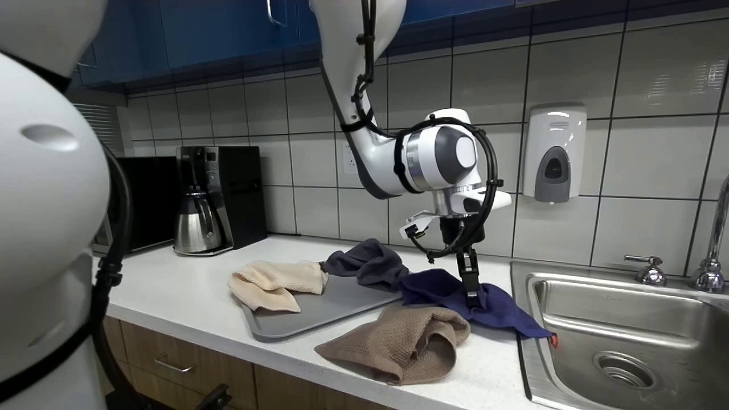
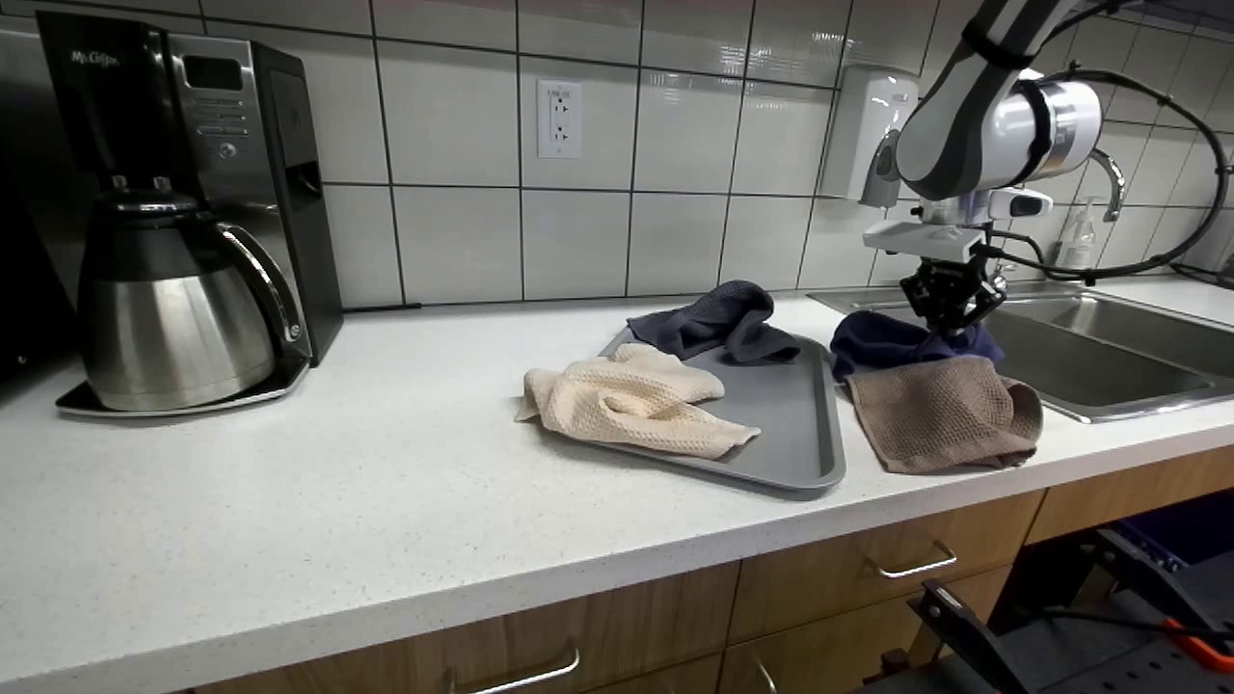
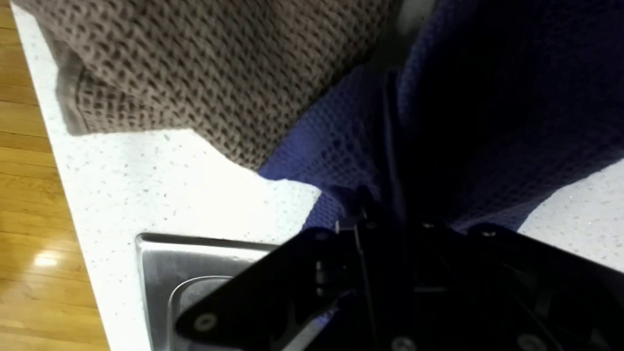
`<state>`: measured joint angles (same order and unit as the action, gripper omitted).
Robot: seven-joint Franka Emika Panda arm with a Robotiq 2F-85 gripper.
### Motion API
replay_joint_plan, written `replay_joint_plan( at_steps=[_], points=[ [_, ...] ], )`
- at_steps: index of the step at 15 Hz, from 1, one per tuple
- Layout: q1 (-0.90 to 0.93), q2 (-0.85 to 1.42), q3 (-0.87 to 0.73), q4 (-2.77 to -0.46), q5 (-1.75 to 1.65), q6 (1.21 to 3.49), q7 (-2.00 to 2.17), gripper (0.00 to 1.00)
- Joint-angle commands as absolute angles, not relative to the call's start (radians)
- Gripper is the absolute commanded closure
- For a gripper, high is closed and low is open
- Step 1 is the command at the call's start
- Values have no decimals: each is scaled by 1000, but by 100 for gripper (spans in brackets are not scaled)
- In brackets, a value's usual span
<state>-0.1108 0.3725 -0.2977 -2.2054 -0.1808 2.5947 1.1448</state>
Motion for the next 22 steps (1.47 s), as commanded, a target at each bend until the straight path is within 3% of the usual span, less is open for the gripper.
replay_joint_plan(
  at_steps=[1, 3, 11, 22],
  points=[
    [-108, 366, -306, -2203, -158, 2592, 1106, 67],
    [-103, 354, -308, -2208, -164, 2591, 1108, 60],
    [-66, 251, -308, -2244, -199, 2578, 1109, 1],
    [-17, 58, -209, -2321, -248, 2509, 1075, 0]
  ],
)
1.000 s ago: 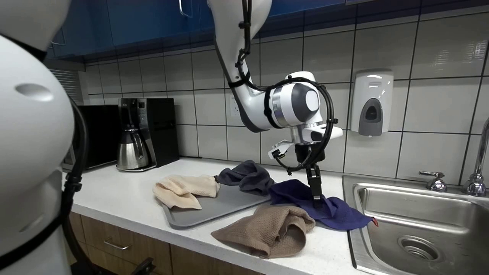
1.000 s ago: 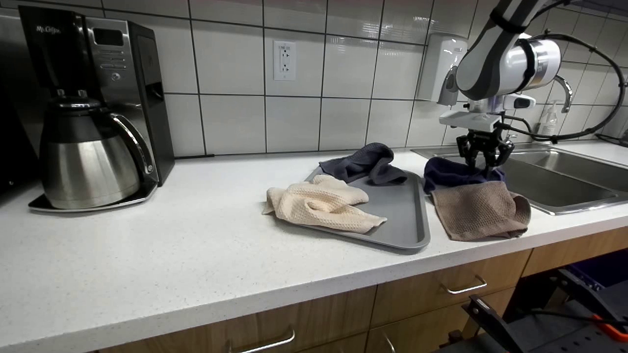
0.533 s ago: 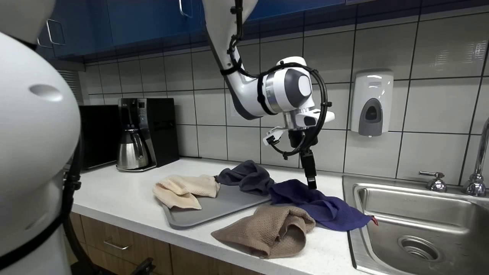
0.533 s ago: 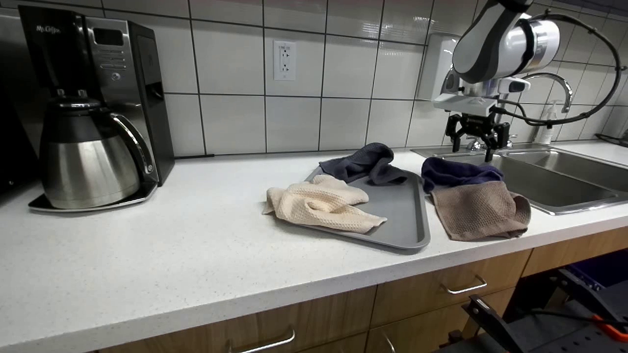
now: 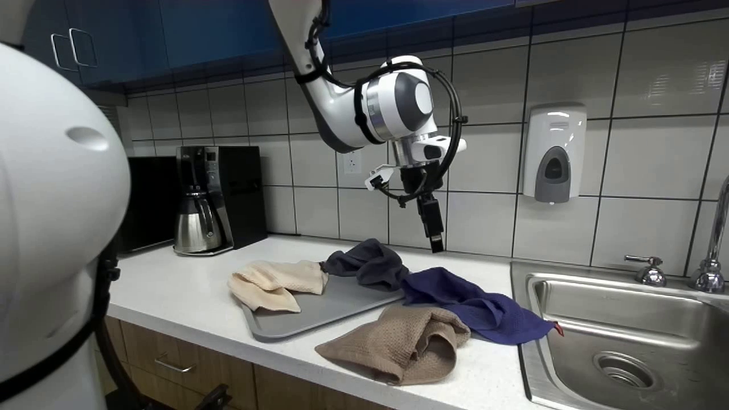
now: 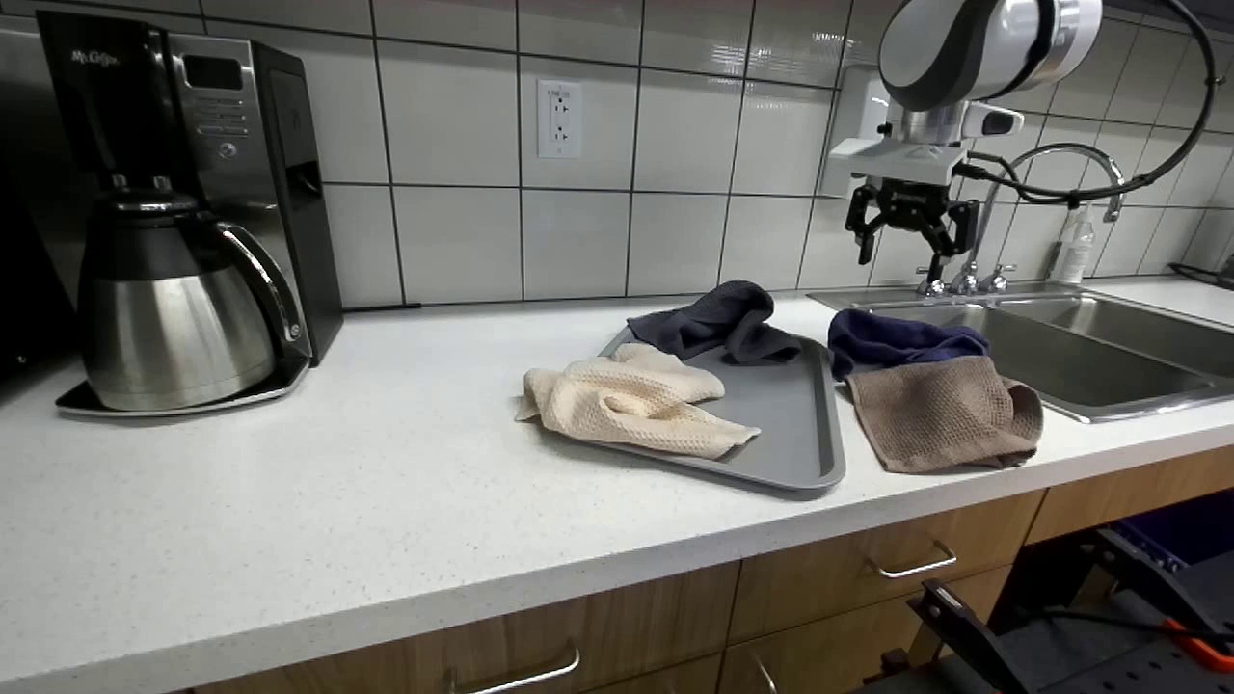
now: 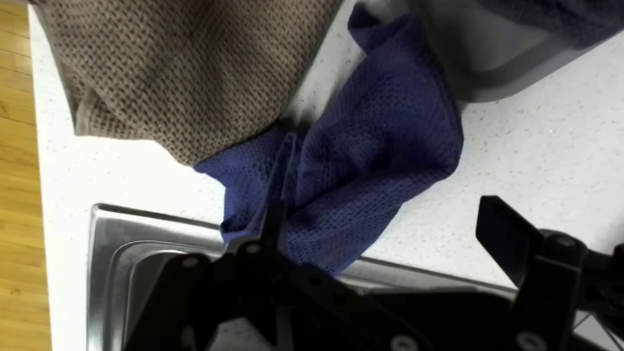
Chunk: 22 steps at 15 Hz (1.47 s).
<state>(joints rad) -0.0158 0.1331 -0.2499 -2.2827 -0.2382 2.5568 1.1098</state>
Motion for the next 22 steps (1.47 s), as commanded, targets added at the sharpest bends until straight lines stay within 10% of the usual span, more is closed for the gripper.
replay_joint_plan(
  at_steps=[1, 22],
  points=[
    [-15, 48, -192, -2325, -244, 2497, 1072, 0],
    [33, 136, -50, -2214, -223, 2436, 1149, 0]
  ],
)
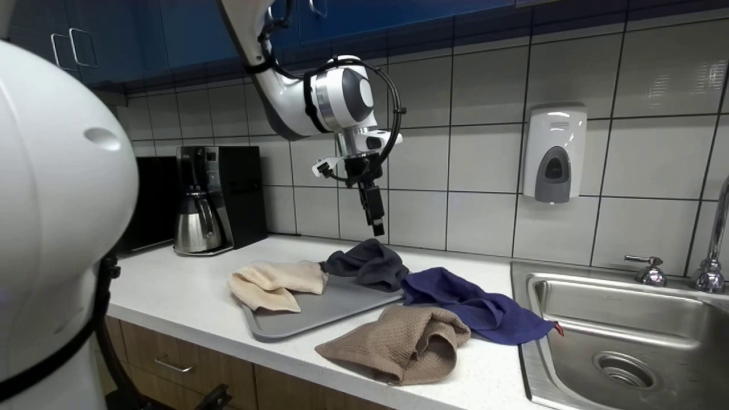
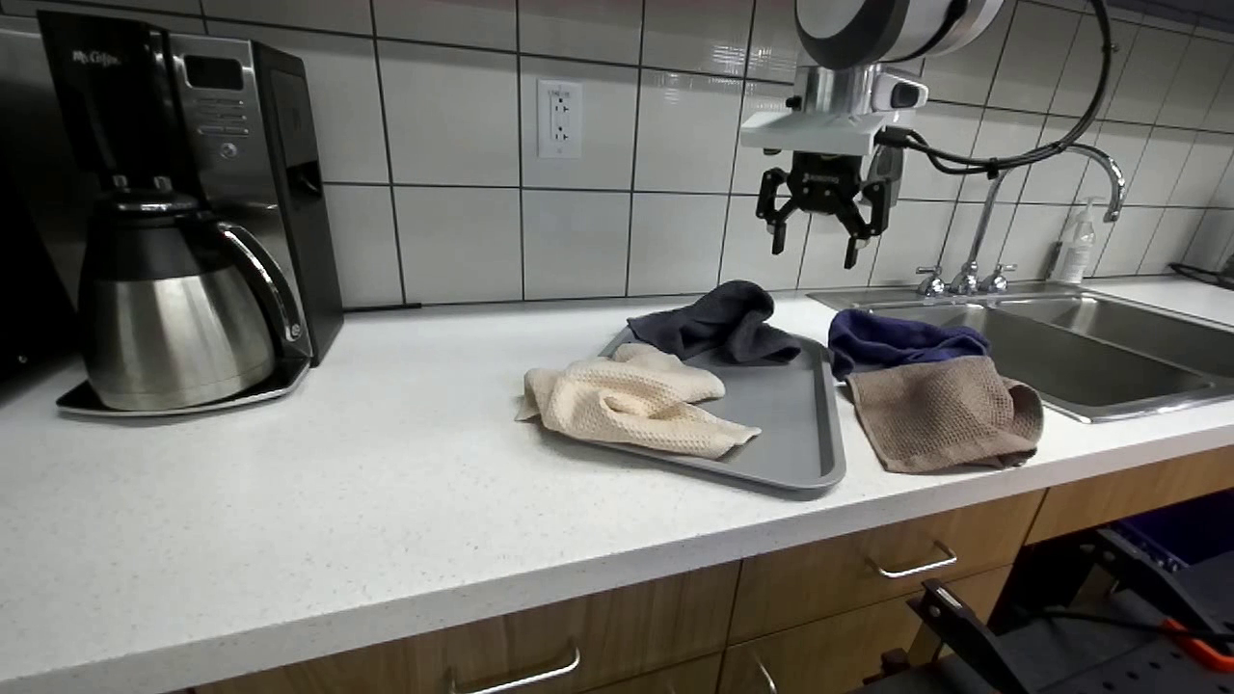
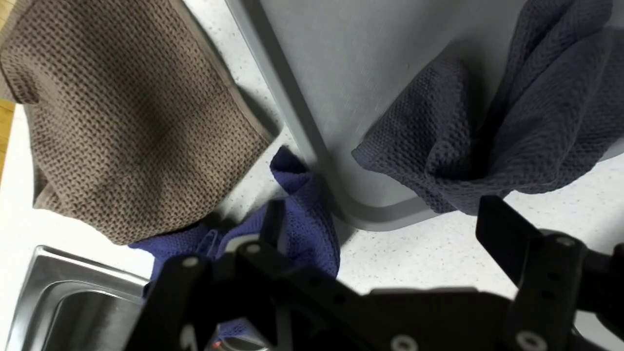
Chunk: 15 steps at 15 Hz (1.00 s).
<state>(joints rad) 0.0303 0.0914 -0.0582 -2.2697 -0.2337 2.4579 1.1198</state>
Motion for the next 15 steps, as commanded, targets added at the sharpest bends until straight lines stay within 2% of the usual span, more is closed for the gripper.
replay_joint_plan(
  at_steps=[1, 15],
  points=[
    [36, 150, -53, -2201, -222, 2437, 1156, 0],
    [79, 349, -80, -2010, -159, 2429, 1251, 0]
  ],
)
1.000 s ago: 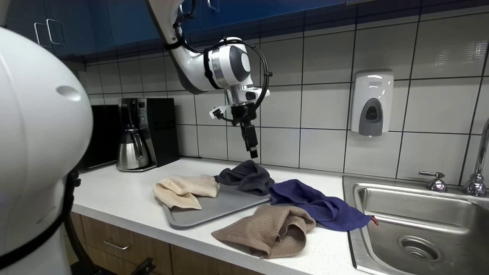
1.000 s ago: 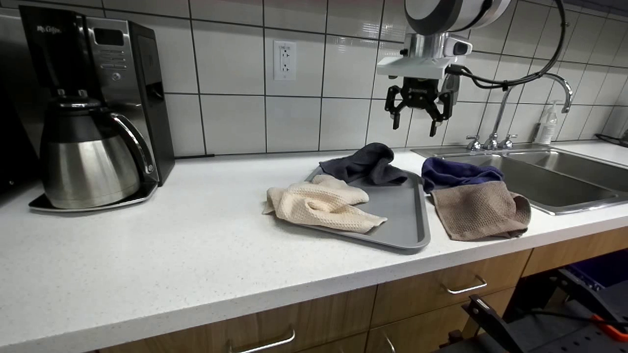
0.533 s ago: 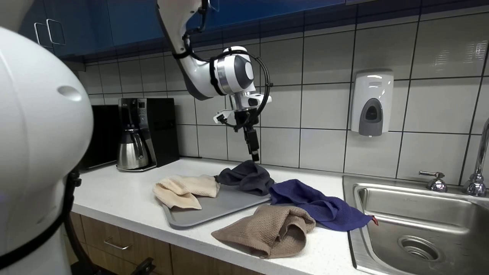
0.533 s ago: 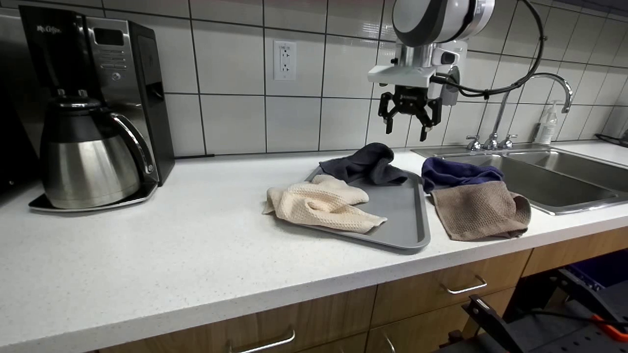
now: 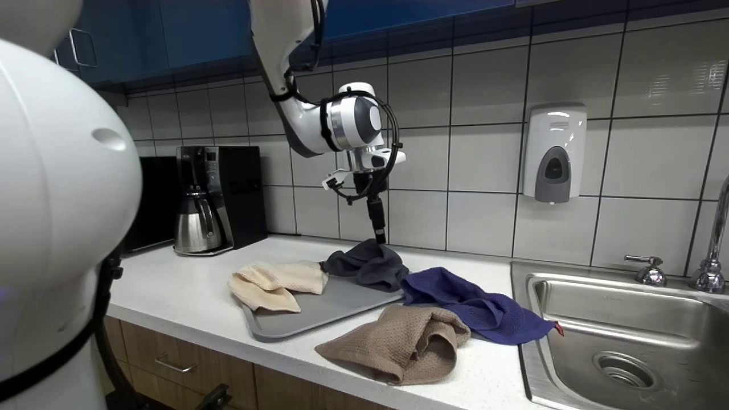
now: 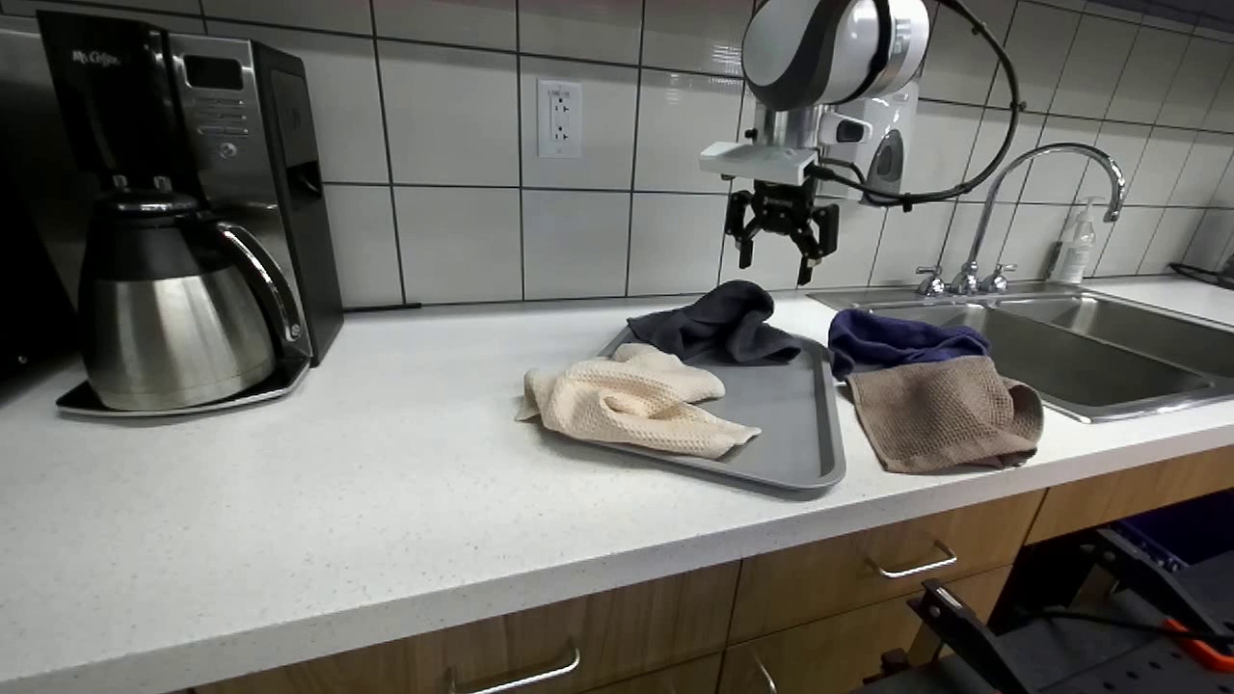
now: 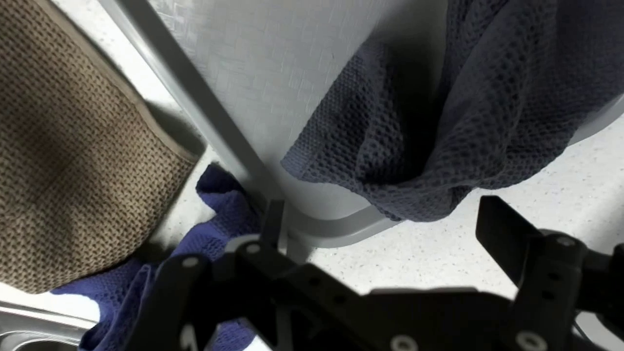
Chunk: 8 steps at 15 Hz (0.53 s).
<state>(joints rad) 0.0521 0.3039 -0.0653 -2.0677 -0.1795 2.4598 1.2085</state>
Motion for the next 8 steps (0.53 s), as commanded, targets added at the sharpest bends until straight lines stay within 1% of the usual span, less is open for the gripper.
replay_joint_plan(
  at_steps=[1, 8],
  points=[
    [84, 361, -81, -2001, -159, 2428, 1260, 0],
    [106, 446, -93, -1939, -150, 2421, 1295, 0]
  ],
)
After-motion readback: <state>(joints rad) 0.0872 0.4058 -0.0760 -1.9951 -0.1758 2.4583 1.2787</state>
